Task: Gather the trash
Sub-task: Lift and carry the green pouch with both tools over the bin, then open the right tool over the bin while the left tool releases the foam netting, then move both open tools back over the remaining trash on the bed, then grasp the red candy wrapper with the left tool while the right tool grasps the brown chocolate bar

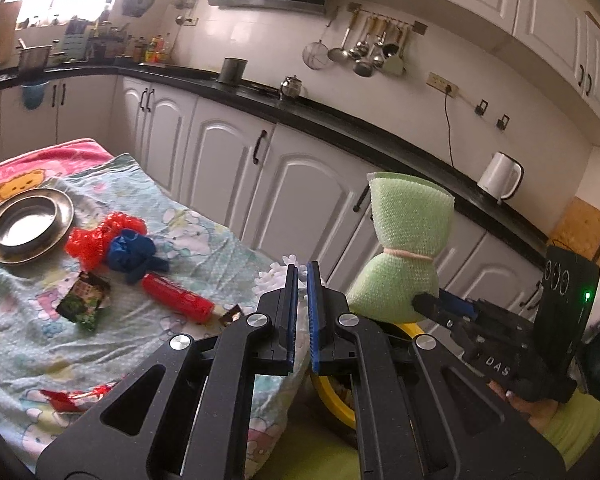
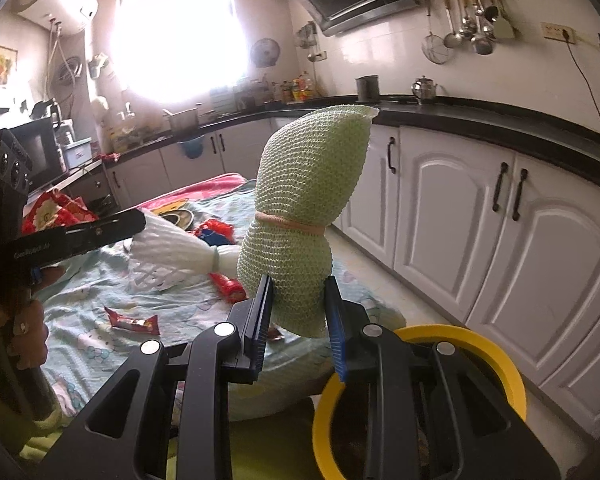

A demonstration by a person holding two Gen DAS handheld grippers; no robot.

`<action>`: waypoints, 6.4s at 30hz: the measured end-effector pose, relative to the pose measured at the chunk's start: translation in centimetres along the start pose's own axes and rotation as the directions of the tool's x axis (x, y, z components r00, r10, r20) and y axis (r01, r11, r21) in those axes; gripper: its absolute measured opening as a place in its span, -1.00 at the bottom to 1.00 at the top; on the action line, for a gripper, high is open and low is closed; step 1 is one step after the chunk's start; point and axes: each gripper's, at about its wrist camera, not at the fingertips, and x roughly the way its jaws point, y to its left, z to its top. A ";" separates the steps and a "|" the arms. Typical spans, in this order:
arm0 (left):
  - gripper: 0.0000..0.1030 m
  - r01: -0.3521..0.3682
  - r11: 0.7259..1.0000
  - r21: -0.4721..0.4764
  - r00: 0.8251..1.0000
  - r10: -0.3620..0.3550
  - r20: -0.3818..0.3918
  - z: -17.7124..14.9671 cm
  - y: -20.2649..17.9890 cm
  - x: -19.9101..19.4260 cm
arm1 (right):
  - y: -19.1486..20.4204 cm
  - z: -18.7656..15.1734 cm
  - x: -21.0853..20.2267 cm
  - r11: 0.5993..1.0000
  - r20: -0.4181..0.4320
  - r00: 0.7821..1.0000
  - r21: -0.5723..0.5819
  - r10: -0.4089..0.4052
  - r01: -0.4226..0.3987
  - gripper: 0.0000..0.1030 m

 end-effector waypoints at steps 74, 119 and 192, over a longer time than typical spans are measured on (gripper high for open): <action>-0.31 0.182 0.970 0.161 0.932 -0.118 -0.343 -9.0 -10.5 12.3 | -14.2 -10.0 -0.7 0.924 -0.247 0.941 0.244 -0.233 0.293 -0.38; 0.79 -0.110 0.988 0.109 0.992 0.116 -0.049 -4.4 -3.0 4.1 | -5.9 -3.3 -2.5 0.972 -0.066 0.979 0.121 -0.195 0.202 0.60; -0.36 -0.325 0.939 0.114 0.875 0.344 -0.340 -9.2 12.6 3.0 | 5.5 -4.4 18.7 0.987 -0.378 0.926 -0.149 -0.002 -0.059 -0.65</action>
